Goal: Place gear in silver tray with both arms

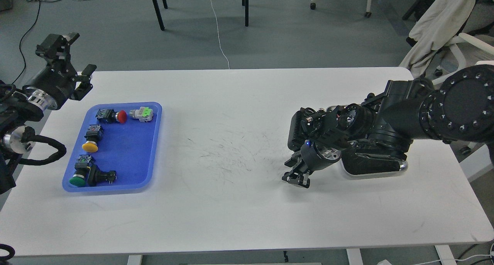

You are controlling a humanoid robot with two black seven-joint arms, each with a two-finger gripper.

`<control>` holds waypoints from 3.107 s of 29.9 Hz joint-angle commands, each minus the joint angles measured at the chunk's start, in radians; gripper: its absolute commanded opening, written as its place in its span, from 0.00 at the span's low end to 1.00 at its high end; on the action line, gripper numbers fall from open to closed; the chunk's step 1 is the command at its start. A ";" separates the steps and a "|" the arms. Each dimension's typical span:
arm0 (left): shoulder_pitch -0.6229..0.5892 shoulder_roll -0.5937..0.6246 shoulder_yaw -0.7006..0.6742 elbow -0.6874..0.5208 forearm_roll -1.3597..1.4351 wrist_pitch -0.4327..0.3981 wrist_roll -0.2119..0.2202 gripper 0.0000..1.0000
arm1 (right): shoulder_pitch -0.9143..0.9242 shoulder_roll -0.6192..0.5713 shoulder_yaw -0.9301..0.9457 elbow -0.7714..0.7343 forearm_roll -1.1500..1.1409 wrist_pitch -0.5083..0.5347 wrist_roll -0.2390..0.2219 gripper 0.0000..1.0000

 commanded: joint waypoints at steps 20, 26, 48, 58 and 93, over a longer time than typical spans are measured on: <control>0.003 0.000 0.002 0.001 0.002 0.000 0.000 0.99 | -0.015 0.000 0.001 -0.010 0.001 0.001 0.000 0.09; 0.003 0.002 0.002 0.001 0.002 0.000 0.000 0.99 | -0.005 0.000 0.004 -0.048 0.004 0.001 0.000 0.04; 0.010 0.003 0.003 0.001 0.000 0.000 0.000 0.99 | 0.041 -0.409 0.102 -0.085 0.064 0.012 0.000 0.02; 0.010 0.005 0.003 0.001 0.000 0.000 0.000 0.99 | -0.097 -0.492 0.102 -0.090 0.057 0.001 0.000 0.02; 0.017 0.008 0.003 0.001 0.003 0.000 0.000 0.99 | -0.160 -0.554 0.336 -0.116 0.145 0.012 0.000 0.90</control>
